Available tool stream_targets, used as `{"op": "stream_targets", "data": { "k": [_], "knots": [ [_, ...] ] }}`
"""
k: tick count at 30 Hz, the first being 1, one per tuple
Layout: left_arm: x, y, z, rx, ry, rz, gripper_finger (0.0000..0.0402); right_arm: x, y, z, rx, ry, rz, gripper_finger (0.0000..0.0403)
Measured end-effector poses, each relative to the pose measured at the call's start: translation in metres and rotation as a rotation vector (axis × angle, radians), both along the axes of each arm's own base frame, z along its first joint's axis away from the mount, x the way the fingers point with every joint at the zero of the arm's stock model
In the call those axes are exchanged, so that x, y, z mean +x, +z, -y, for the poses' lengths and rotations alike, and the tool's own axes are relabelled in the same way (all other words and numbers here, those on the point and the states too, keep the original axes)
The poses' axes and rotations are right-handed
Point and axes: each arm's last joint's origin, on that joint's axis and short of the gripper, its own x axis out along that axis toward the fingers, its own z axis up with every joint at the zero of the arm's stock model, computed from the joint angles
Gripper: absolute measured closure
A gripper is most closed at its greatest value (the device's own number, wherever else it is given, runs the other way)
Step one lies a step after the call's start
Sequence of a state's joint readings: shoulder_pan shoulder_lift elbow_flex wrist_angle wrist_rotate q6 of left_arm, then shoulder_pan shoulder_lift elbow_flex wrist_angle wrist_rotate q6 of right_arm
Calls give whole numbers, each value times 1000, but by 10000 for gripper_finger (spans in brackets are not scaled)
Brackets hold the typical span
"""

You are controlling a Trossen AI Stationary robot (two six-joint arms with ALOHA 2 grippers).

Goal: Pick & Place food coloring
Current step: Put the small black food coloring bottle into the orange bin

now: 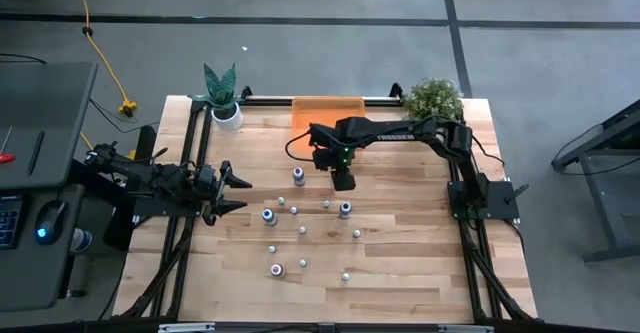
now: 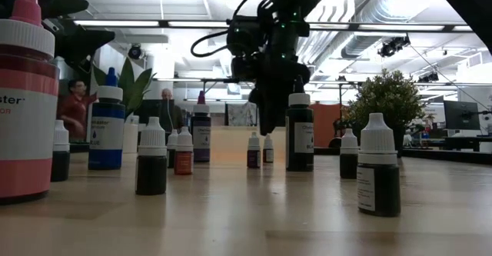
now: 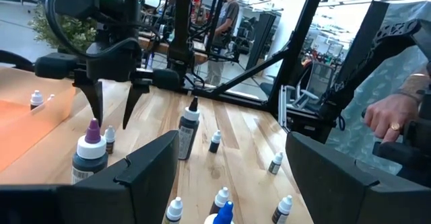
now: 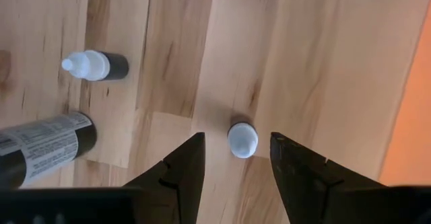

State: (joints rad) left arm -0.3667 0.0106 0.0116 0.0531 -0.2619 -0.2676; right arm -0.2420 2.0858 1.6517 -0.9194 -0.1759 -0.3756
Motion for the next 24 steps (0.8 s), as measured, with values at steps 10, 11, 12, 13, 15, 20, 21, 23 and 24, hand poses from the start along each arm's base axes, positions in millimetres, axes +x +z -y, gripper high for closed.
{"op": "stream_targets", "data": {
  "k": [10, 11, 12, 13, 15, 20, 21, 23, 24],
  "knots": [
    [0, 0, 0, 0, 0, 0, 130, -1, 0, -2, 35, 99, 9, 246],
    [0, 0, 0, 0, 0, 0, 130, -1, 0, -2, 32, 111, 9, 246],
    [0, 0, 0, 0, 0, 0, 130, -1, 0, -2, 27, 123, 11, 246],
    [0, 0, 0, 0, 0, 0, 130, -1, -1, -2, 18, 129, 10, 246],
    [0, 0, 0, 0, 0, 0, 130, -1, -1, -1, -6, 129, 0, 246],
    [0, 0, 0, 0, 0, 0, 130, -2, -2, 0, -22, 143, 0, 246],
    [0, 0, 0, 0, 0, 0, 130, -2, -2, 1, -23, 142, -1, 246],
    [0, 0, 0, 0, 0, 0, 130, -2, -2, 2, -21, 140, 0, 246],
    [0, 0, 0, 0, 0, 0, 130, -2, -2, 2, -22, 140, 0, 246]
  ]
}}
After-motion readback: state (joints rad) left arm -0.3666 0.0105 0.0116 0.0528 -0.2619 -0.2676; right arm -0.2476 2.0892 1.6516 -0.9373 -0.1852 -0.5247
